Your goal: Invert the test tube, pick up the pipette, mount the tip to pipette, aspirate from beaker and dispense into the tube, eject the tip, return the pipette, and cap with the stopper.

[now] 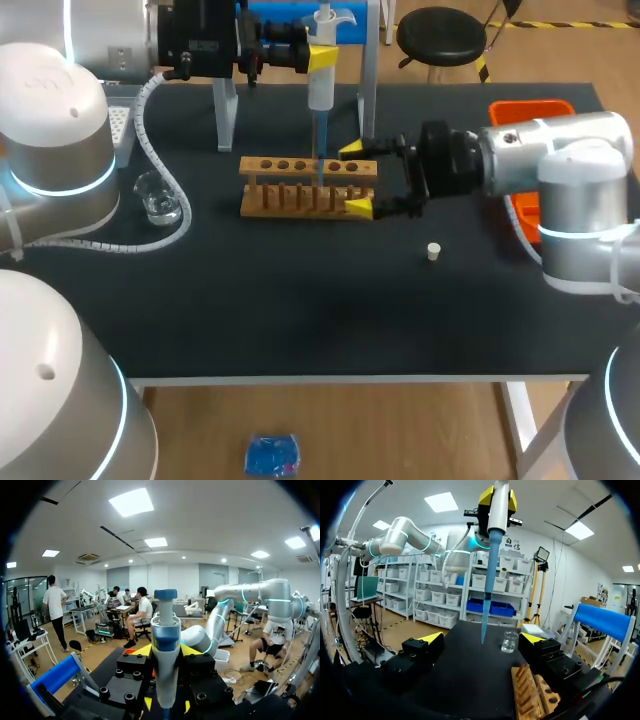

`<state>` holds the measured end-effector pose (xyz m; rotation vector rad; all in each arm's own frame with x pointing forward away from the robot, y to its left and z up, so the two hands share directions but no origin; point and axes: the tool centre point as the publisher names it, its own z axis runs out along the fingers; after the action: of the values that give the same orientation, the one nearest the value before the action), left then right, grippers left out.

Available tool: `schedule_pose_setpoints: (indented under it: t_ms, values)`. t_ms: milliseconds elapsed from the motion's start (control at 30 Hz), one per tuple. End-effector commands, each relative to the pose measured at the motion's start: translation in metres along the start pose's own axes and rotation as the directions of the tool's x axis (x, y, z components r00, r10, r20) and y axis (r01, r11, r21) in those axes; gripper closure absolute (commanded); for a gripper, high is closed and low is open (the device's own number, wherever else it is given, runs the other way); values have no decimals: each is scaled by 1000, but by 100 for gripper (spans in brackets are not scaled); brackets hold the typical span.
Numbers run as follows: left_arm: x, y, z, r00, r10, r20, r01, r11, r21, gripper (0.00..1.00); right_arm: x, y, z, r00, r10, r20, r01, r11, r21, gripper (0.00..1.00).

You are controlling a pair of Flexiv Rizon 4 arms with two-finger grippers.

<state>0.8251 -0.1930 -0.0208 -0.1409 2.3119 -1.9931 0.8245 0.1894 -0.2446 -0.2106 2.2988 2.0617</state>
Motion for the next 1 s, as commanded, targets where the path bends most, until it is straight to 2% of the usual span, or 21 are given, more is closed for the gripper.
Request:
schedule_pose_setpoints:
  t_ms: [33, 133, 667, 700, 800, 1000]
  values:
    - [-1, 0, 0, 1000, 1, -2, -1, 1000, -1, 100, 11, -6, -16, 1000, 2, -1, -2, 1000, 19, 0]
    - [-1, 0, 0, 1000, 1, -2, -1, 1000, -1, 100, 13, -8, -18, 1000, -27, -10, 27, 998, 55, 0]
    - [-1, 0, 0, 1000, 1, -2, -1, 1000, -1, 100, 13, -8, -18, 1000, -27, -10, 27, 998, 55, 0]
    - [-3, 3, -3, 1000, -10, 17, 10, 1000, 0, 100, 13, -8, -18, 1000, -27, -10, 27, 998, 55, 0]
    - [-13, 9, -27, 997, -4, 73, 4, 1000, -9, 100, 13, -8, -18, 1000, -27, -10, 27, 998, 55, 0]
    - [-43, 15, -101, 981, 41, 190, -36, 999, -32, 100, 13, -8, -18, 1000, -27, -10, 27, 998, 55, 0]
